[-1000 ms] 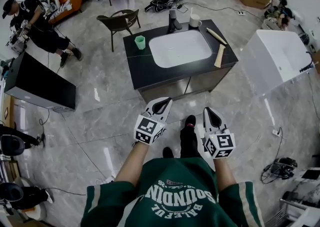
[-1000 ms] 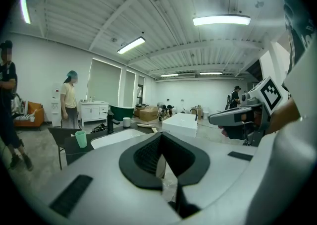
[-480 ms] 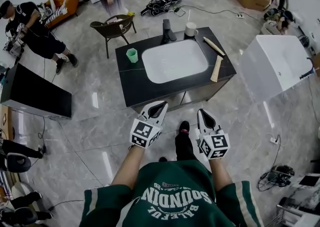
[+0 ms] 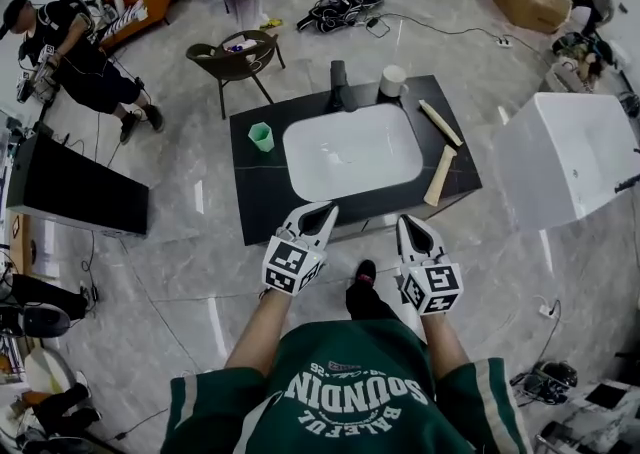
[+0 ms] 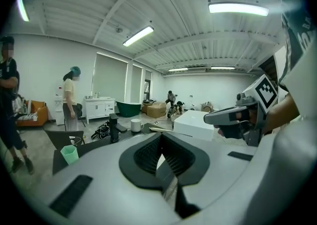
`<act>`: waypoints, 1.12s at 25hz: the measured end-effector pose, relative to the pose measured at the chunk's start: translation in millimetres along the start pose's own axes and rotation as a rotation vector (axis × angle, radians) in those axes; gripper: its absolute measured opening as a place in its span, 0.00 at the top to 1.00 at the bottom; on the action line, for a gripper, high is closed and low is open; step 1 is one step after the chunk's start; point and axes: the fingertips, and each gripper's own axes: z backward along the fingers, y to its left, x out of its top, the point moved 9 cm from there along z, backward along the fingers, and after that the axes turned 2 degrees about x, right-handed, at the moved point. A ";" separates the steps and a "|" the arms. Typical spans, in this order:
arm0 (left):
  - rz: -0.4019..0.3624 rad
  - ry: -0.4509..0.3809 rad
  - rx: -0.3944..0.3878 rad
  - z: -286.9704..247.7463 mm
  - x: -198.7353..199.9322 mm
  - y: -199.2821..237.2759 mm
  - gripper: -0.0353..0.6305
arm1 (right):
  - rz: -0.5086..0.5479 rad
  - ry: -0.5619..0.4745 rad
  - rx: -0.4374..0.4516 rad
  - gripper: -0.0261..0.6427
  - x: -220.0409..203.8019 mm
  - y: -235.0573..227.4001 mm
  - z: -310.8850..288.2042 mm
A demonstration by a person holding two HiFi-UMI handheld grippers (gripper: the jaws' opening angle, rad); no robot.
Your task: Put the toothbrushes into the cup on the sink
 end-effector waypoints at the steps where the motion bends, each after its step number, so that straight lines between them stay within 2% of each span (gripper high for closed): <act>1: 0.003 0.001 0.006 -11.0 2.7 2.8 0.93 | -0.005 0.007 0.011 0.90 3.0 -9.9 -7.6; 10: 0.024 0.026 0.052 -83.5 19.6 17.5 0.93 | 0.041 0.101 0.076 0.90 19.3 -74.3 -63.6; 14: 0.043 0.050 0.061 -100.7 17.0 22.6 0.93 | 0.011 0.108 0.100 0.90 19.9 -91.3 -79.3; 22: 0.063 0.054 0.051 -130.6 13.3 54.8 0.93 | -0.050 0.141 0.082 0.90 18.1 -108.0 -119.0; 28: 0.072 0.052 -0.004 -160.7 12.1 90.3 0.93 | -0.059 0.155 0.044 0.90 25.6 -113.8 -157.6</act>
